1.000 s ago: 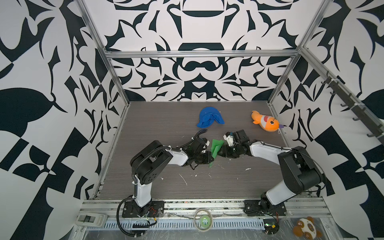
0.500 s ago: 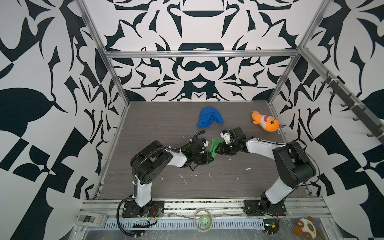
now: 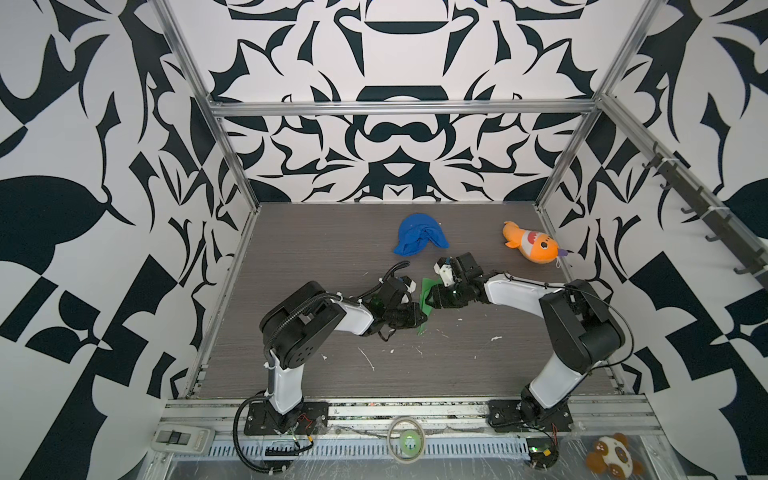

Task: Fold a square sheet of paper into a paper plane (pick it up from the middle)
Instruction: 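Hold the plane with the left gripper while the right gripper pinches the flap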

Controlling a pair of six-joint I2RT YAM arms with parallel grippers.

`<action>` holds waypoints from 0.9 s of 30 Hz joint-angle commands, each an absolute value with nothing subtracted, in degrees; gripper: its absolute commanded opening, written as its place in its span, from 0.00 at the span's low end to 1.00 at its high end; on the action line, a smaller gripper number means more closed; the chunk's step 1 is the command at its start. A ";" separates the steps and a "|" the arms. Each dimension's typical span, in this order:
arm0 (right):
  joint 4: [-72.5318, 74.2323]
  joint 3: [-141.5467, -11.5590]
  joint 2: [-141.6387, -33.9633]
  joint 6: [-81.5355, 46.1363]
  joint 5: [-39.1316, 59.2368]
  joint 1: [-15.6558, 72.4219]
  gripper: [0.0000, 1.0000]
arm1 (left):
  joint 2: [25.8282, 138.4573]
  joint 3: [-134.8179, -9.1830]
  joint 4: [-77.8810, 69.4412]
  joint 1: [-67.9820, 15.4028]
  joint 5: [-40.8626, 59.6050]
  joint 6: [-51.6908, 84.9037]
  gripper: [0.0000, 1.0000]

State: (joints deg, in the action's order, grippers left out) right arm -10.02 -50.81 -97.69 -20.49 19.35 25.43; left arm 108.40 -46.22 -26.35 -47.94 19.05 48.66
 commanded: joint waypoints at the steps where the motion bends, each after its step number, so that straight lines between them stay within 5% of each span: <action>1: -17.22 -49.74 -101.37 -21.08 13.32 26.17 0.56 | 109.10 -44.92 -25.30 -47.55 17.23 49.10 0.13; 15: -17.92 -49.88 -102.56 -22.39 12.90 26.45 0.56 | 106.95 -45.65 -23.37 -47.15 15.30 50.37 0.17; 27: -17.79 -49.83 -102.23 -22.15 14.09 26.45 0.56 | 107.53 -45.79 -17.94 -47.00 12.19 51.69 0.05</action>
State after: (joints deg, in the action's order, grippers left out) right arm -10.46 -52.16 -98.63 -21.82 16.86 26.35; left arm 107.50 -46.26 -24.21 -47.53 15.42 51.13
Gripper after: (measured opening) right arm 0.562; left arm 0.062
